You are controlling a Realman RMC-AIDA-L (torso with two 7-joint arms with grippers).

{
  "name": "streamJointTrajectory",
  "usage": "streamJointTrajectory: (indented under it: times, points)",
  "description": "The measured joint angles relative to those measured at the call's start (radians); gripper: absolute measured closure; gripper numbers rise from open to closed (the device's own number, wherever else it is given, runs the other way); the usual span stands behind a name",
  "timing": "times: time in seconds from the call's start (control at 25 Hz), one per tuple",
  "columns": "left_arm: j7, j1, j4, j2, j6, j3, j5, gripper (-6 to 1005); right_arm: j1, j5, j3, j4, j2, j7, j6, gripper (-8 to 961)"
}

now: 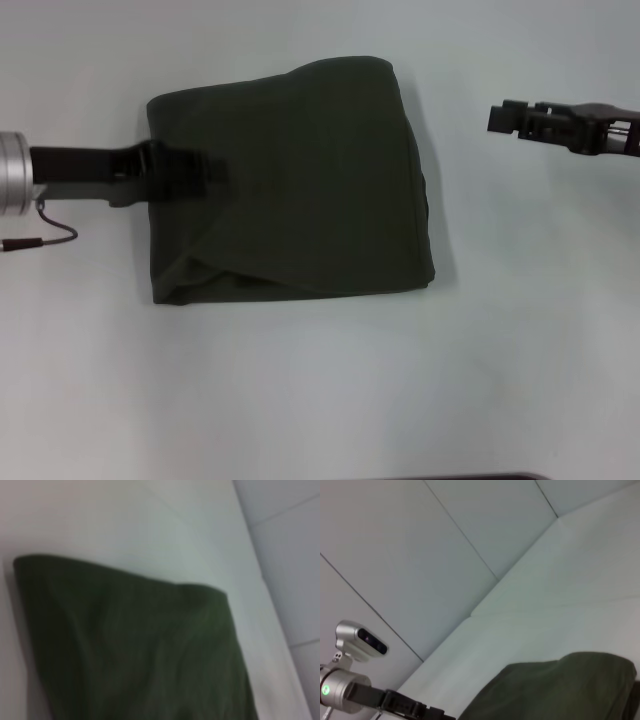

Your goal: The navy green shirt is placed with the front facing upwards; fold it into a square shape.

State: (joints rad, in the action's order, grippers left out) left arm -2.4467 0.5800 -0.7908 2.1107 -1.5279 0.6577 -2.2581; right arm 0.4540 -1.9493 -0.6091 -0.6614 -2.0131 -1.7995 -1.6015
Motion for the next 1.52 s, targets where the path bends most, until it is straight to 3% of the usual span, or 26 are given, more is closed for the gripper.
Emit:
streamJointTrajectory:
  times: [0.2,0.44,0.72,0.8,0.84,0.88,1.04,1.16,1.52]
  points:
    - [0.038,-0.011,-0.018,-0.007,-0.045,-0.026,0.000,512,0.025,-0.119,-0.018,0.000,0.002,-0.090,-0.002,457]
    - [0.074,-0.051,-0.088,-0.032,-0.182,-0.064,-0.010,512,0.065,-0.277,-0.040,0.000,0.028,-0.200,-0.012,457]
    - [0.083,-0.105,-0.122,-0.034,-0.213,-0.130,-0.019,513,0.103,-0.331,-0.067,0.008,0.029,-0.273,-0.051,457]
    - [0.089,-0.110,-0.122,-0.032,-0.214,-0.135,-0.019,513,0.122,-0.345,-0.098,0.012,0.024,-0.329,-0.058,457]
    - [0.096,-0.113,-0.123,-0.031,-0.216,-0.137,-0.019,513,0.139,-0.361,-0.132,0.013,0.009,-0.369,-0.057,457]
    - [0.096,-0.113,-0.123,-0.031,-0.216,-0.137,-0.019,513,0.139,-0.361,-0.132,0.013,0.009,-0.369,-0.057,457]
    - [0.112,-0.115,-0.121,-0.030,-0.217,-0.141,-0.020,513,0.159,-0.384,-0.163,0.015,-0.028,-0.399,-0.041,457]
    - [0.122,-0.115,-0.119,-0.030,-0.217,-0.142,-0.020,513,0.165,-0.391,-0.165,0.027,-0.042,-0.404,-0.026,457]
    - [0.131,-0.117,-0.114,-0.028,-0.218,-0.142,-0.018,513,0.160,-0.384,-0.144,0.046,-0.038,-0.417,0.004,457]
